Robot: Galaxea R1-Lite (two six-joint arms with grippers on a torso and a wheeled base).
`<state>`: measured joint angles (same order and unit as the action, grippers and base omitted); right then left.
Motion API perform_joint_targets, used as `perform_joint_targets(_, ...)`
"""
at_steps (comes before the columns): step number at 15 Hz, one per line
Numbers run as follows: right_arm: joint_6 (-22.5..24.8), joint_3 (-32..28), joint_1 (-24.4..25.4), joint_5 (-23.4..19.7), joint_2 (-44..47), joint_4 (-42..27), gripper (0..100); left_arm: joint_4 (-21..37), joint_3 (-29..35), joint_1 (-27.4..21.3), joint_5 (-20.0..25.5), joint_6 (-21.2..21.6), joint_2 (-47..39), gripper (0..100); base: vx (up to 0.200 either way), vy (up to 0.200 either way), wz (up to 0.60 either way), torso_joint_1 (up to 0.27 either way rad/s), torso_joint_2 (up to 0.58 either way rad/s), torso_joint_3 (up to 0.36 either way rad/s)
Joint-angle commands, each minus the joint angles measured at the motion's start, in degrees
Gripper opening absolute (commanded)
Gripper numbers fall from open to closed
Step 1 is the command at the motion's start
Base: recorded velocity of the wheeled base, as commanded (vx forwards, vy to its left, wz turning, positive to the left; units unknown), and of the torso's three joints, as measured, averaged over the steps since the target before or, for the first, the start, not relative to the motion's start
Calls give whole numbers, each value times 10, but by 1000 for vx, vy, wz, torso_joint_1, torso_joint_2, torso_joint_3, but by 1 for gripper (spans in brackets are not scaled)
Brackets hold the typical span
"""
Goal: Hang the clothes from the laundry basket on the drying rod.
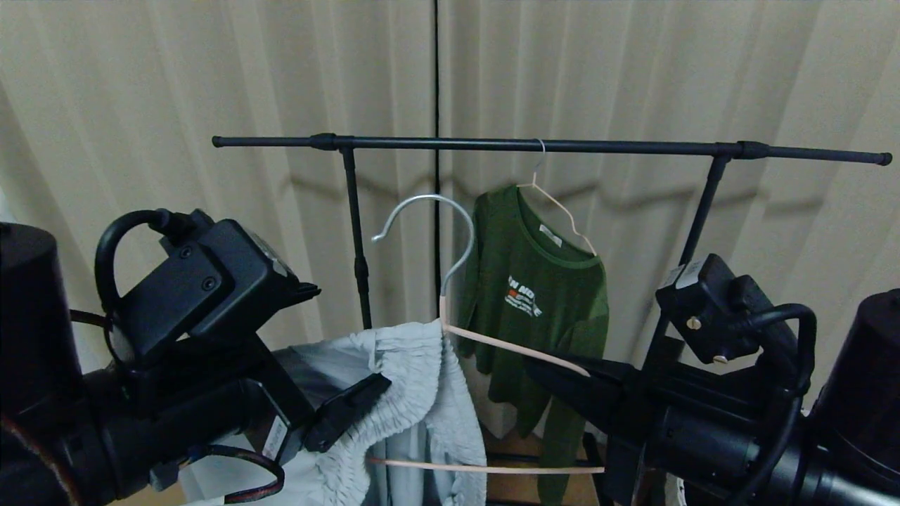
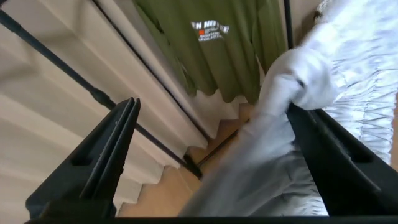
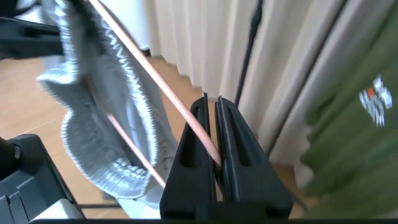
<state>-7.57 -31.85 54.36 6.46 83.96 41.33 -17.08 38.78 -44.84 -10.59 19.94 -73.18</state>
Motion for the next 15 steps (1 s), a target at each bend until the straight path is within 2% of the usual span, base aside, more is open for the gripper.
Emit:
perform_joint_targets(1,5,6,0,-5,0,9,0,1,1,4,0,0,-9,100,0,0,0,0,0,0)
perform_joint_targets(5,5,7,0,-11,0,9,0,0,0,4,15,0,-7,100,0,0,0,0,0,0)
perform_joint_targets(6,5,7,0,-12,0,9,0,-2,0,4,23,1,-6,0,0,0,0,0,0,0)
perform_joint_targets(15,11,8,-3,-12,-6,8,0,-29,-4,5,23,0,-8,0,0,0,0,0,0,0)
